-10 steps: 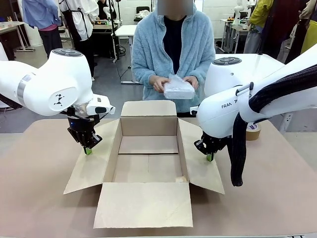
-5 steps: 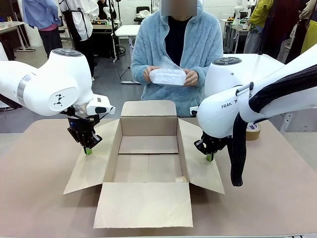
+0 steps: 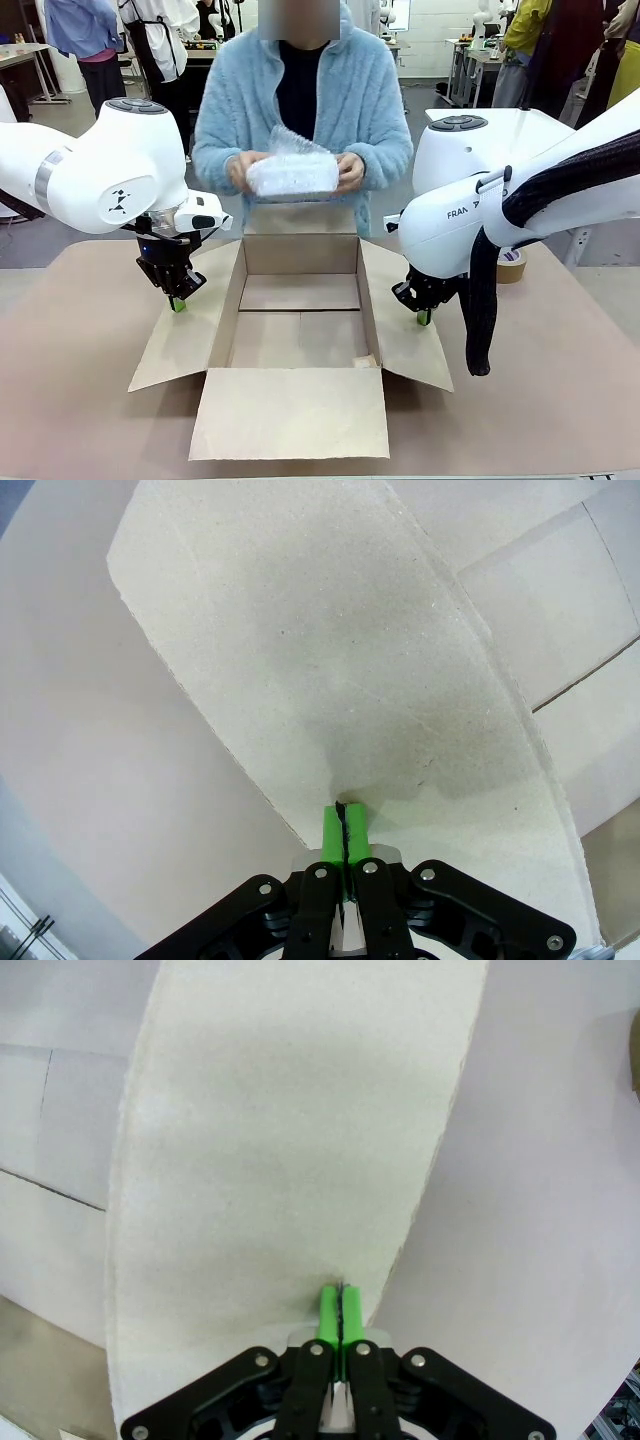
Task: Wrap the clocks to prevent damage.
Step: Once the human has placed the objects inside and stepped back, release both hands from the side flaps of the Package Box.
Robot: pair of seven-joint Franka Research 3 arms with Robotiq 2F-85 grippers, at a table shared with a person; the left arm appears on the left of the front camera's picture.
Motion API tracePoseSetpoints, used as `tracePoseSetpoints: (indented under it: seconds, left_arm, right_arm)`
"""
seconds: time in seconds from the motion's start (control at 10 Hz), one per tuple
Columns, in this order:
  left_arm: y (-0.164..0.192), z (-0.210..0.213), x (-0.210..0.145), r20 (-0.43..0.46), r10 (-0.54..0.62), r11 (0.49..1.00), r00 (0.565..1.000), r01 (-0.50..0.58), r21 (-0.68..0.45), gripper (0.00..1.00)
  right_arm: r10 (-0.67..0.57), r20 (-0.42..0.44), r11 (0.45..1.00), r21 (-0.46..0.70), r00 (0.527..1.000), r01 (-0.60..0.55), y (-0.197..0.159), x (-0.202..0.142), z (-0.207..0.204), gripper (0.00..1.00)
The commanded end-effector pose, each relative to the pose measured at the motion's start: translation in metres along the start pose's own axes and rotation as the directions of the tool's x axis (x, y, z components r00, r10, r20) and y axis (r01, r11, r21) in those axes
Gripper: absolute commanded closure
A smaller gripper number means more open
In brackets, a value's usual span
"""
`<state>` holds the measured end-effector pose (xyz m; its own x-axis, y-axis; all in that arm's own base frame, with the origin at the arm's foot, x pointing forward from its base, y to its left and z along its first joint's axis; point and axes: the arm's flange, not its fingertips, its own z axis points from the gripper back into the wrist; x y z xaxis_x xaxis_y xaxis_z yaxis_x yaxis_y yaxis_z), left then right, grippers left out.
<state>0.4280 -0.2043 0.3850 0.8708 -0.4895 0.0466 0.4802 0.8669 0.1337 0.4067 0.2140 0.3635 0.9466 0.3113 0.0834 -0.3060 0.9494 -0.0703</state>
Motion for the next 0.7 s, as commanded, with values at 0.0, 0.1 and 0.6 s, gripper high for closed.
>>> tracePoseSetpoints:
  seconds: [0.0,0.1,0.6]
  left_arm:
    - [0.0006,0.0019,-0.0010,0.004,-0.005,1.000,1.000,0.005,0.010,1.00]
    - [0.0006,0.0019,-0.0010,0.004,-0.005,1.000,1.000,0.005,0.010,1.00]
    - [0.0006,0.0019,-0.0010,0.004,-0.005,1.000,1.000,0.005,0.010,1.00]
  right_arm:
    - [-0.008,-0.004,1.000,-0.011,1.000,0.008,0.0025,-0.0013,-0.0012,0.99]
    - [-0.008,-0.004,1.000,-0.011,1.000,0.008,0.0025,-0.0013,-0.0012,0.99]
    - [-0.008,-0.004,1.000,-0.011,1.000,0.008,0.0025,-0.0013,-0.0012,0.99]
